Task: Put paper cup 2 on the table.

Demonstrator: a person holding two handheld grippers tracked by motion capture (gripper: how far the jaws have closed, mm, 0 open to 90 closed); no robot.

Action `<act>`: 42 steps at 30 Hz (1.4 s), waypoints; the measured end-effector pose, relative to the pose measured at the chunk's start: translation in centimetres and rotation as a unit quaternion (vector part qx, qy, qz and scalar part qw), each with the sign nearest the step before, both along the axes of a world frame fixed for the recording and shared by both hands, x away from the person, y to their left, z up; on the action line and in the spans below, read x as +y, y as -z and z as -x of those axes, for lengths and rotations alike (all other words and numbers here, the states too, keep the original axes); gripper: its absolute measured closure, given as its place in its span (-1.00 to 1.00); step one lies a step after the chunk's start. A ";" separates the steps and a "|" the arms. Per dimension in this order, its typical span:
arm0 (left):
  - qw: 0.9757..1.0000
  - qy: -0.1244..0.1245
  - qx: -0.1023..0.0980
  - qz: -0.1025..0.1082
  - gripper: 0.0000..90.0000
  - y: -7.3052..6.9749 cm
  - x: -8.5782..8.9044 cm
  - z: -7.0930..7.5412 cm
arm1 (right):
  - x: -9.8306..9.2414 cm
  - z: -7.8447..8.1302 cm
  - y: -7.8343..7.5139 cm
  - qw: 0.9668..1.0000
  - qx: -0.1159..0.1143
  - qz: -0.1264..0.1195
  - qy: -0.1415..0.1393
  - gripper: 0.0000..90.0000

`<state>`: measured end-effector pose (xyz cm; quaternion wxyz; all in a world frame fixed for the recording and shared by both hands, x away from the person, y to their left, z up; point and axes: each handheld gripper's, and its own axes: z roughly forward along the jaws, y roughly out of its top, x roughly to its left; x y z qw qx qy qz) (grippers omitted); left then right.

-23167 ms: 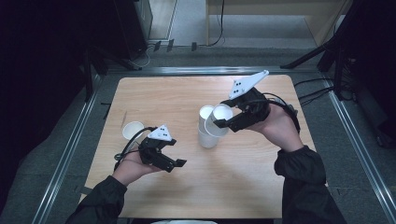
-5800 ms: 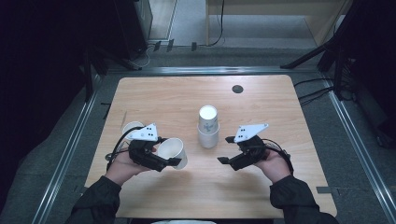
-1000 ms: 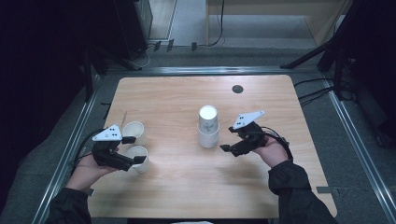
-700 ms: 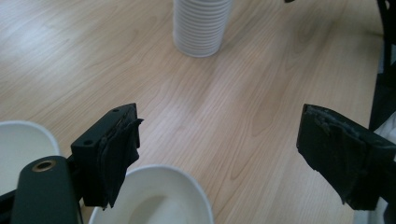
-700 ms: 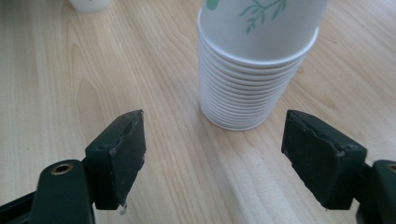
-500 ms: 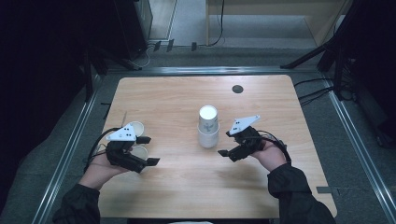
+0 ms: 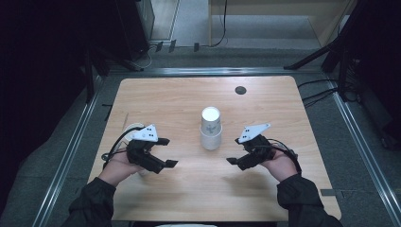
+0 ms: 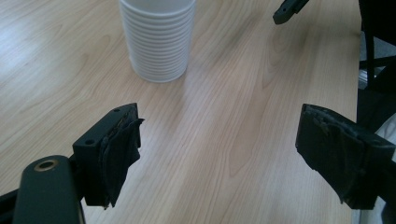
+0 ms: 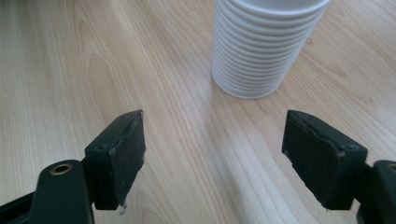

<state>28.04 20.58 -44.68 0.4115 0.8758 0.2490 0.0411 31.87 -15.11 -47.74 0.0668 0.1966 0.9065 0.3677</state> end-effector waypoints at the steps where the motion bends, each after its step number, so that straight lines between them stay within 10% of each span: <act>1: 1.000 0.003 0.005 0.006 -0.68 0.1 -0.3 -0.2 | -0.2 0.2 0.0 1.000 0.000 0.000 0.002 -0.52; 16: 1.000 0.014 -0.008 -0.007 -0.68 0.7 -4.9 -0.8 | -1.4 2.2 0.5 1.000 0.009 -0.003 0.026 -0.54; 42: 1.000 0.027 -0.013 0.008 -0.68 2.2 -8.0 0.2 | -0.6 2.7 1.2 1.000 0.021 0.013 0.009 -0.55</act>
